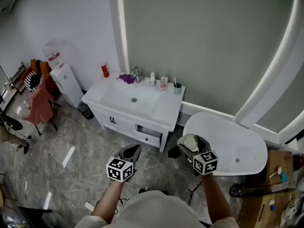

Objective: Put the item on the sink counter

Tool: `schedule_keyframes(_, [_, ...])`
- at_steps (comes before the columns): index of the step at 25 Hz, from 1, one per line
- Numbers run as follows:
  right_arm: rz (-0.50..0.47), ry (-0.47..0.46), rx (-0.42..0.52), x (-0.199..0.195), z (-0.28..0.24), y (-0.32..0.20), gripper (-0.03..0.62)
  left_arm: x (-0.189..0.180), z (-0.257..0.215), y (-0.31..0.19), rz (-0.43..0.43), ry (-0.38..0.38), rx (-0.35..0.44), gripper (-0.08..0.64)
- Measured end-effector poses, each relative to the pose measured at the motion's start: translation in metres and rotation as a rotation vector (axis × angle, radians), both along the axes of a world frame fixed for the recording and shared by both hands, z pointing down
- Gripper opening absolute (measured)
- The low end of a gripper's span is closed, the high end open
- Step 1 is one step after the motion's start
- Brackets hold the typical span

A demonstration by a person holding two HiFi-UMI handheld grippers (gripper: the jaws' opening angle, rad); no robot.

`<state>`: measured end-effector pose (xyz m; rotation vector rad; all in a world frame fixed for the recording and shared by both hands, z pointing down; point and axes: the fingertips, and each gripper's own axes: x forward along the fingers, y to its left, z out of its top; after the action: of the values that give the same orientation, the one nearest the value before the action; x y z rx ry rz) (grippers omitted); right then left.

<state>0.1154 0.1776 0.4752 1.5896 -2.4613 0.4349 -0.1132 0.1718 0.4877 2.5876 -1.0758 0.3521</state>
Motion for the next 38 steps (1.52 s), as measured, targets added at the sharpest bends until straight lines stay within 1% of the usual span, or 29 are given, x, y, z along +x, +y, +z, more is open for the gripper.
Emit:
schedule_keyframes(6, [-0.005, 0.005, 0.006, -0.005, -0.003, -0.004, 0.397, -0.005, 0.001, -0.005, 0.002, 0.003, -0.001, 0.008])
schedule_keyframes(9, [-0.006, -0.007, 0.009, -0.010, -0.005, -0.003, 0.396, -0.010, 0.002, -0.005, 0.003, 0.004, -0.005, 0.008])
schedule_keyframes(16, [-0.001, -0.012, -0.009, -0.020, -0.003, -0.002, 0.397, -0.020, 0.005, -0.006, 0.013, 0.008, -0.023, 0.008])
schedule_keyframes(24, [0.020, -0.015, -0.030, -0.038, 0.007, 0.003, 0.397, -0.041, 0.018, -0.001, 0.033, 0.002, -0.051, 0.008])
schedule_keyframes(30, [0.036, -0.014, -0.028, -0.057, 0.009, 0.010, 0.397, -0.061, 0.026, 0.000, 0.052, -0.004, -0.065, 0.008])
schedule_keyframes(38, [0.060, -0.018, -0.062, -0.075, 0.024, 0.020, 0.397, -0.084, 0.040, -0.001, 0.059, 0.003, -0.084, 0.008])
